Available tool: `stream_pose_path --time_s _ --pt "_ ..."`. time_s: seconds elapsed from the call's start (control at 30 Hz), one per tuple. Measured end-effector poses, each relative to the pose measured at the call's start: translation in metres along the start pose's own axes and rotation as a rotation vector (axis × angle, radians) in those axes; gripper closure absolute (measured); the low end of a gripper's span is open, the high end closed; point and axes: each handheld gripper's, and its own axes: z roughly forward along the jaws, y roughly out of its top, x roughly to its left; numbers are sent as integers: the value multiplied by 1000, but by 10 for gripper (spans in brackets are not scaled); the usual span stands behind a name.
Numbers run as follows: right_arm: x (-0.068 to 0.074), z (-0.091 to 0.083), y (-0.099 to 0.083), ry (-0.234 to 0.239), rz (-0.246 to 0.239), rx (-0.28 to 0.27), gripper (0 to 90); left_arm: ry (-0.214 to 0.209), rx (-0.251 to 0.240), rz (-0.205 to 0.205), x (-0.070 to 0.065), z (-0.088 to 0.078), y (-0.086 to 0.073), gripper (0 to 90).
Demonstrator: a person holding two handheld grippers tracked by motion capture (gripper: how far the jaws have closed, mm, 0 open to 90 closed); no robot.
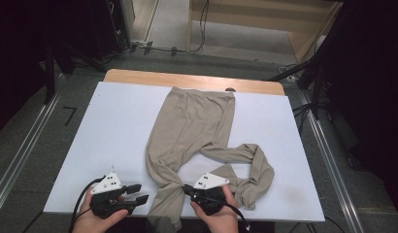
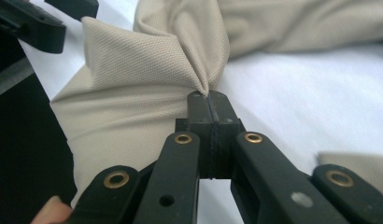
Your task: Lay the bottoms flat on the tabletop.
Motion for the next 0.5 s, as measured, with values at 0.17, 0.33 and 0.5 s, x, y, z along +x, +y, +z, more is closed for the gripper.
stream_pose_path --time_s 0.17,0.33,0.5 --pt "-1 1 -6 14 11 -13 874 -62 48 63 -23 28 4 469" --pt "8 -2 -4 68 -26 -46 709 -38 68 47 -24 18 3 875" --pt "9 -6 -6 80 -24 -36 511 -18 103 26 -14 -18 -19 884"
